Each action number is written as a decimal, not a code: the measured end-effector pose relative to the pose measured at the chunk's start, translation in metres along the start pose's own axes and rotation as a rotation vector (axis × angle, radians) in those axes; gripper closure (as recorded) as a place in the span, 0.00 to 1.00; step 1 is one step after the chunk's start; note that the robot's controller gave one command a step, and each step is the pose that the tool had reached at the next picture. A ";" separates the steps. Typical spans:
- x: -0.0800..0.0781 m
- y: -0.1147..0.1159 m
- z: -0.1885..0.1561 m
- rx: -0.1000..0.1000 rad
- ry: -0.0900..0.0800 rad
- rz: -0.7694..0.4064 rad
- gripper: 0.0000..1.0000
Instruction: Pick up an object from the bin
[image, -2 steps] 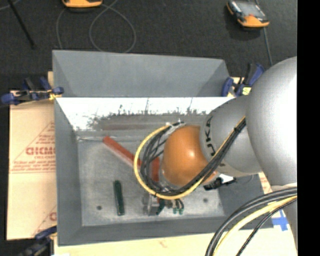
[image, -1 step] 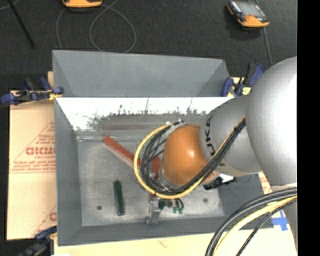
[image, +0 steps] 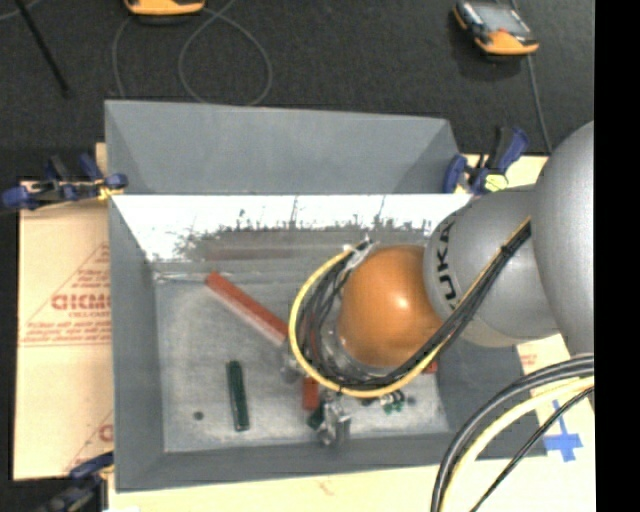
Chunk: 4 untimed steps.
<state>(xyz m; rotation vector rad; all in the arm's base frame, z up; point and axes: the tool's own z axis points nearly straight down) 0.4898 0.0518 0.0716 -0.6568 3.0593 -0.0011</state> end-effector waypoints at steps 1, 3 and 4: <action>0.016 -0.077 -0.003 0.003 0.009 0.052 0.00; 0.012 -0.083 0.001 -0.006 0.008 -0.324 1.00; 0.007 -0.078 -0.160 0.001 0.002 -0.341 1.00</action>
Offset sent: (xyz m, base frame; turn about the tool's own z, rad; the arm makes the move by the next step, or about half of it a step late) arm 0.0151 -0.0706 0.0028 0.0428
